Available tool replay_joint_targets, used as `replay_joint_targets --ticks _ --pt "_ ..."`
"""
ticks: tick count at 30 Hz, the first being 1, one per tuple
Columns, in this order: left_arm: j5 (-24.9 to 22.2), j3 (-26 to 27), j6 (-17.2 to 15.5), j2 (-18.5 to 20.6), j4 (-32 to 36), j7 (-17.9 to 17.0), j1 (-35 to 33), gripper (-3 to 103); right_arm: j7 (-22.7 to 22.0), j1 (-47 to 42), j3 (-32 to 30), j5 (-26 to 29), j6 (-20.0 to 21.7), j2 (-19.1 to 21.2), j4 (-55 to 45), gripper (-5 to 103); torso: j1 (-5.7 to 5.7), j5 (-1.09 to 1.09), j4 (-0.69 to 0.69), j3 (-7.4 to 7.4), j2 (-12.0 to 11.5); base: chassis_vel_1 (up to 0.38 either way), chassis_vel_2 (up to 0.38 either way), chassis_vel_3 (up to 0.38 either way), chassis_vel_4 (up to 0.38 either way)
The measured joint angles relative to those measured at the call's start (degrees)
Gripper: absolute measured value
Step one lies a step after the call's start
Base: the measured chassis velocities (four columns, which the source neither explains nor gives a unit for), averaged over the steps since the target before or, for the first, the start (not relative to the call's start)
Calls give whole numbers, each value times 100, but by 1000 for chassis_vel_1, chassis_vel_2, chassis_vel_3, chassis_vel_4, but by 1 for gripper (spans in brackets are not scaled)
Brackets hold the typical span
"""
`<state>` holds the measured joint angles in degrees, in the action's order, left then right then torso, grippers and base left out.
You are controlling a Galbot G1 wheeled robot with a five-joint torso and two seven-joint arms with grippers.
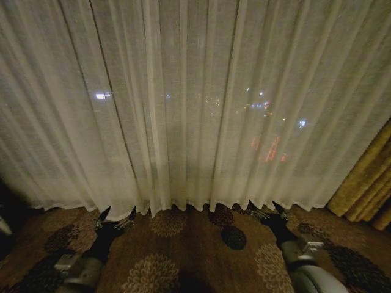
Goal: Open the curtains by pulling them apart, changing their state from closed to fully open.
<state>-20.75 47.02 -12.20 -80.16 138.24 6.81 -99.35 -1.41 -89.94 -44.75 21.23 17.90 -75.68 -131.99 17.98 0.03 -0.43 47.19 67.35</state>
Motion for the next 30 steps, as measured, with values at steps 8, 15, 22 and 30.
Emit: replay_joint_targets --ticks 8,15,22,30 --pt "574 147 467 -19 -72 -14 -15 100 10 3 36 -89 -59 1 8 100 0 0 -1 0 0 0 0 0 0" --pt "593 98 481 -55 -115 -4 2 100 47 -28 22 -177 -60 30 9 100 0 0 -1 0 0 0 0 0 0" --pt "544 82 529 -107 -173 -2 -26 100 165 -23 -16 -434 -18 33 55 100 0 0 -1 0 0 0 0 0 0" --pt "523 127 629 -107 -178 38 -75 100 221 -27 -7 -486 -24 1 89 100 0 0 -1 0 0 0 0 0 0"
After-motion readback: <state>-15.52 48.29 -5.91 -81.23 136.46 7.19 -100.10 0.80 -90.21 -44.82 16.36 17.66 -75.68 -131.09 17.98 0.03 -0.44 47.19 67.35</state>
